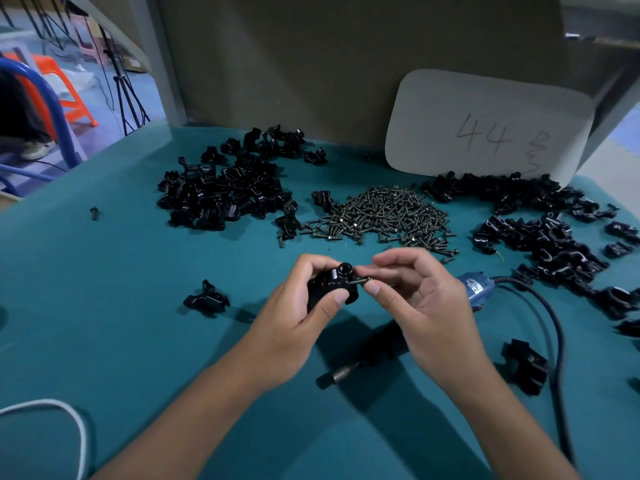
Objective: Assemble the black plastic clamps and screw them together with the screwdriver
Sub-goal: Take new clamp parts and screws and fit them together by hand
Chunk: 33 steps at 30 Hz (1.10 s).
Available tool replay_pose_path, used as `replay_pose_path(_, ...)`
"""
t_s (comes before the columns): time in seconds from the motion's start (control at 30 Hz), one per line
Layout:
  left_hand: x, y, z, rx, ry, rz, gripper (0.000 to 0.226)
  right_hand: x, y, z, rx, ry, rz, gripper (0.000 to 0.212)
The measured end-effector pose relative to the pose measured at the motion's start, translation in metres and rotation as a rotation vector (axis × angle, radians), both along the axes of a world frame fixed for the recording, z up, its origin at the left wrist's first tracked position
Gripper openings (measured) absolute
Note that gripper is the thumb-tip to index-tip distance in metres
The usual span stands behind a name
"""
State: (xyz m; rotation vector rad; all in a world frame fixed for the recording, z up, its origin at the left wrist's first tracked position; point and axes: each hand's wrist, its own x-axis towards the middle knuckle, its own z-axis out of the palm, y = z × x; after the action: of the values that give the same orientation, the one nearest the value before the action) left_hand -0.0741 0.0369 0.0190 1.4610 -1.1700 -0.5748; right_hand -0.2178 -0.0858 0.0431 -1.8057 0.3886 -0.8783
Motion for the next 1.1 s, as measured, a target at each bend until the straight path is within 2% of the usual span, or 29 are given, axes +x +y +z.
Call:
replay_pose_path(0.2, -0.001, -0.001, 0.001, 0.022, -0.01, 0.003, 0.028, -0.001, 0.005, 0.002, -0.14, 0.014, -0.083, 0.029)
replay_pose_path(0.43, -0.003, 0.0, 0.001, 0.024, -0.026, 0.006, 0.033, 0.001, 0.004, -0.005, -0.243, 0.07, -0.148, 0.009)
replay_pose_path(0.53, -0.004, -0.001, 0.001, 0.028, -0.048, 0.006, 0.034, 0.002, 0.006, -0.003, -0.257, 0.126, -0.167, 0.015)
replay_pose_path(0.6, -0.002, 0.0, 0.001, 0.031, -0.053, 0.02, 0.028, 0.0, 0.004, -0.002, -0.288, 0.156, -0.125, 0.004)
replay_pose_path(0.7, 0.001, 0.0, 0.001, 0.038, -0.061, 0.024, 0.024, -0.003, 0.003, 0.0, -0.365, 0.193, -0.105, 0.019)
replay_pose_path(0.8, 0.0, 0.0, 0.0, 0.025, -0.06, 0.009, 0.026, -0.001, 0.003, -0.002, -0.433, 0.219, -0.13, 0.004)
replay_pose_path(0.93, -0.002, -0.001, -0.002, -0.002, -0.015, -0.002, 0.027, 0.0, 0.004, -0.008, -0.492, 0.29, -0.103, 0.005)
replay_pose_path(1.1, -0.002, -0.003, -0.003, -0.01, 0.053, -0.027, 0.032, -0.001, 0.003, -0.011, -0.613, 0.354, -0.077, 0.022)
